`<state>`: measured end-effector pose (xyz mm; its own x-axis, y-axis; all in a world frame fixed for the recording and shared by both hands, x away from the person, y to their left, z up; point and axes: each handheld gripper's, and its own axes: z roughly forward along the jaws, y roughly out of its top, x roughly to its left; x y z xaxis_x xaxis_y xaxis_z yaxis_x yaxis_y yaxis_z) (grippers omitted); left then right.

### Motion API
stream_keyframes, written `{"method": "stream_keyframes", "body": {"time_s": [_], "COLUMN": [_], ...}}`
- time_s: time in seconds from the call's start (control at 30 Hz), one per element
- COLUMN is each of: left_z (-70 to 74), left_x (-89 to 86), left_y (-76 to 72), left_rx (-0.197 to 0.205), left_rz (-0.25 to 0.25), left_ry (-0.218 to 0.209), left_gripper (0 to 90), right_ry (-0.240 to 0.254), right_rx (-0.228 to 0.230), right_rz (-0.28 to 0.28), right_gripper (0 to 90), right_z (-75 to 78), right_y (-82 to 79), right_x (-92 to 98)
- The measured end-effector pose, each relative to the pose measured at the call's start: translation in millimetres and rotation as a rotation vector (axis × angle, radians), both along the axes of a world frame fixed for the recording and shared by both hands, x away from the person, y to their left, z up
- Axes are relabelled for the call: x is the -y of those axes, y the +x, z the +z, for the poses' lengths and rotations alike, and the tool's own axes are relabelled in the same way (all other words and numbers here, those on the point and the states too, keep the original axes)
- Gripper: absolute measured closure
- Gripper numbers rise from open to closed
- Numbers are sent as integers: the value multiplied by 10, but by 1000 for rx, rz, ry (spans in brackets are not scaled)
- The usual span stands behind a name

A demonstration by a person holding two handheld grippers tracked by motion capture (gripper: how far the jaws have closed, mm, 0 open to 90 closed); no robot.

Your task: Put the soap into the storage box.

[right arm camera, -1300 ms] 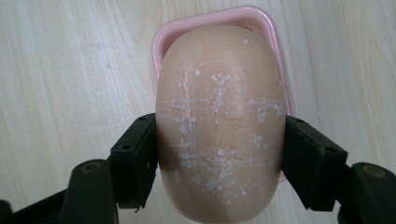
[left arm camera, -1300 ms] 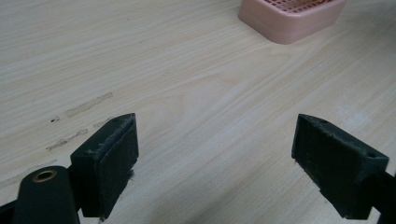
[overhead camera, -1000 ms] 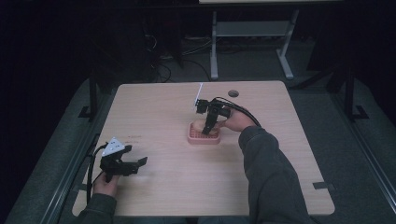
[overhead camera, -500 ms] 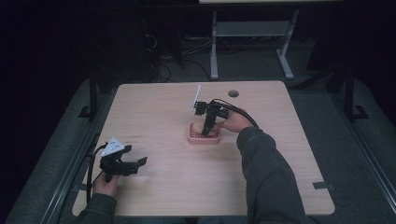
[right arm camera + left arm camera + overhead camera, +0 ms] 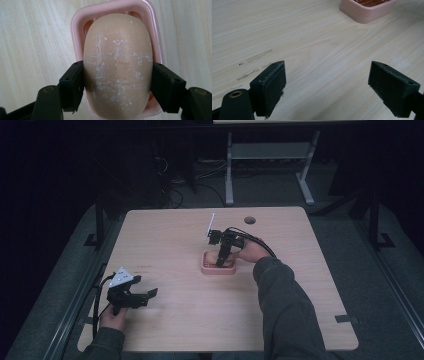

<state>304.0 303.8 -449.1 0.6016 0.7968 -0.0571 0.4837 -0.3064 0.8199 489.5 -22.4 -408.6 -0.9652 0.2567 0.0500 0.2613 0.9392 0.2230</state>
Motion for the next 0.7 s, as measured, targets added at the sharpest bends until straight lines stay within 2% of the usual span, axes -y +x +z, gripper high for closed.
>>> {"method": "stream_keyframes", "body": {"time_s": [0.7], "left_z": [1], "left_x": [-1], "left_y": [1], "left_rx": [1], "left_rz": [0], "left_ry": [0], "left_gripper": [143], "right_ry": [-3], "right_rx": [-8], "right_rz": [3], "right_gripper": [316], "right_z": [-40], "right_y": [8], "right_x": [-22]}}
